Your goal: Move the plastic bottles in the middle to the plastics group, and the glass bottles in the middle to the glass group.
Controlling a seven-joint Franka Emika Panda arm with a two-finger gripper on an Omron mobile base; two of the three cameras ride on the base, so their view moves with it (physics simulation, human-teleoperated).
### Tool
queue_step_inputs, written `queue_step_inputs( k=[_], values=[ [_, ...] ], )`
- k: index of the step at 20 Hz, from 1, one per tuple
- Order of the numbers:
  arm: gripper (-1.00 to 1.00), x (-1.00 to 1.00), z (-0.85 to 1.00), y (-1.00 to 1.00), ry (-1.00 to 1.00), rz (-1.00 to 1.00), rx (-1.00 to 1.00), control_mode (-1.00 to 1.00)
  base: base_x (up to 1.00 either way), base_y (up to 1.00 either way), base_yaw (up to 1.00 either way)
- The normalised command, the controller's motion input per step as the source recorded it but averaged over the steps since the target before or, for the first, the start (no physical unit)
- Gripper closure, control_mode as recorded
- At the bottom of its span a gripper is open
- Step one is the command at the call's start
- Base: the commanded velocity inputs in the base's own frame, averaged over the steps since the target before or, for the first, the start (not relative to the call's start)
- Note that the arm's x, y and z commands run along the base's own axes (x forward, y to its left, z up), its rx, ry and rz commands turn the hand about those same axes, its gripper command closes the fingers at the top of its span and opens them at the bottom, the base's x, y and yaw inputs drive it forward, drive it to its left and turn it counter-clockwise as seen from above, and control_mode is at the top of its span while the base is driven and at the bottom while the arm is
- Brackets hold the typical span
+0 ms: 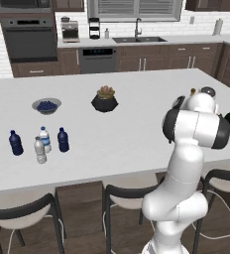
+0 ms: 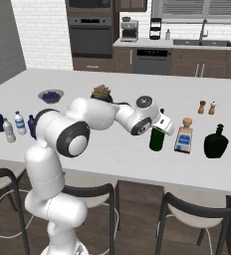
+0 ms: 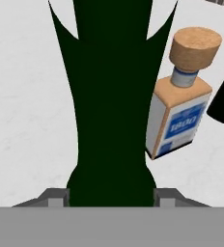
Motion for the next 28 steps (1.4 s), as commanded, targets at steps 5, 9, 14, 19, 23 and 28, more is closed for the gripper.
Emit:
queue_step_inputs(
  k=[5,9,14,19,23,28],
  values=[
    [1.0,0.15,-0.01,-0.06,-0.01,0.0,-0.01,-1.0,0.0,0.0,0.0],
    [1.0,0.24,0.17,-0.29,0.0,0.0,-0.01,-1.0,0.0,0.0,0.0],
    [1.0,0.16,-0.01,-0.27,0.0,0.0,0.0,-1.0,0.0,0.0,0.0],
    [1.0,0.0,-0.31,0.0,0.0,0.0,0.0,-1.0,0.0,0.0,0.0],
    [1.0,0.0,-0.34,0.0,0.0,0.0,0.0,-1.0,0.0,0.0,0.0],
    [1.0,0.0,-0.3,0.0,0.0,0.0,0.0,-1.0,0.0,0.0,0.0]
  ],
)
